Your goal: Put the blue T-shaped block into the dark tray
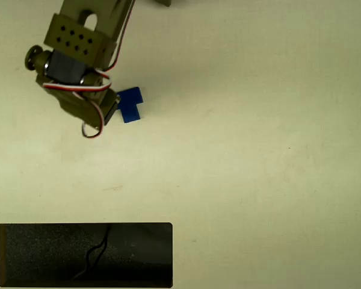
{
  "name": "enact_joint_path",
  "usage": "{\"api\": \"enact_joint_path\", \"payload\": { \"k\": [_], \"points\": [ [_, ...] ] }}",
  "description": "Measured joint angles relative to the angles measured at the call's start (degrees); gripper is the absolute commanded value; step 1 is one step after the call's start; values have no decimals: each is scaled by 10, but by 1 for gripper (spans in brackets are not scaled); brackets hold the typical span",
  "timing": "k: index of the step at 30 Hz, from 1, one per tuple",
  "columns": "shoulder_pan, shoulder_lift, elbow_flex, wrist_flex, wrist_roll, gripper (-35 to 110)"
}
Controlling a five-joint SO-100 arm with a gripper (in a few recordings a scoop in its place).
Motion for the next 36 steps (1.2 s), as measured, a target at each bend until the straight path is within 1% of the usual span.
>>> {"api": "enact_joint_path", "payload": {
  "k": [2,5,8,12,16,25,36],
  "points": [
    [-8,38,54,40,-34,0],
    [-32,54,127,61,-72,0],
    [-46,36,163,53,-91,0],
    [-42,-23,160,45,-96,0],
    [-53,-83,126,35,-92,0],
    [-41,-192,10,16,-76,0],
    [-26,-278,-136,-26,-22,0]
  ]
}}
